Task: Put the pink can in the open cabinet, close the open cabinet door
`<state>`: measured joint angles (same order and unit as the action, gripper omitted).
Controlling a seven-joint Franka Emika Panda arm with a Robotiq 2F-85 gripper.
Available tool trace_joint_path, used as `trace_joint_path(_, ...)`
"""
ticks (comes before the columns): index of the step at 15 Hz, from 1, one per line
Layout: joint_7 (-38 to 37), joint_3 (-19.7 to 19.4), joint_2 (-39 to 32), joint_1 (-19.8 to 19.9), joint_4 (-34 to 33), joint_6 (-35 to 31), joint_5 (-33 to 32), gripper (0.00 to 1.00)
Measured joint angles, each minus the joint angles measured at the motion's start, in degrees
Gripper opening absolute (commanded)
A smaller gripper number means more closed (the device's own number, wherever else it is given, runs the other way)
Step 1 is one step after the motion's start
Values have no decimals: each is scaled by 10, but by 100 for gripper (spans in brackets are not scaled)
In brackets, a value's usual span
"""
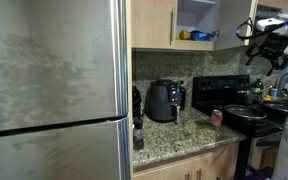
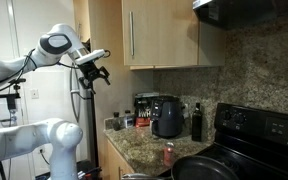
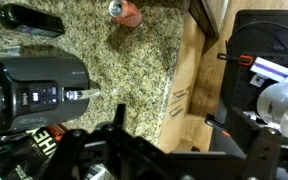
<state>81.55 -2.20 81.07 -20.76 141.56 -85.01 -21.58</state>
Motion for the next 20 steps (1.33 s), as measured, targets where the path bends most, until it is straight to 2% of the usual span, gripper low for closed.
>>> trace_joint_path(6,-5,-3,0,1,-29,0,-6,100)
trace_joint_path(9,11,-26,-17,-8,-38,-16,-6,100)
trace_joint_path(15,68,-14,-99,-62,-175,-91,25,100)
trace_joint_path(18,64,-2,-138,-56,-231,-109,30,100)
trace_joint_path(20,64,-2,-136,-53,-227,-109,31,100)
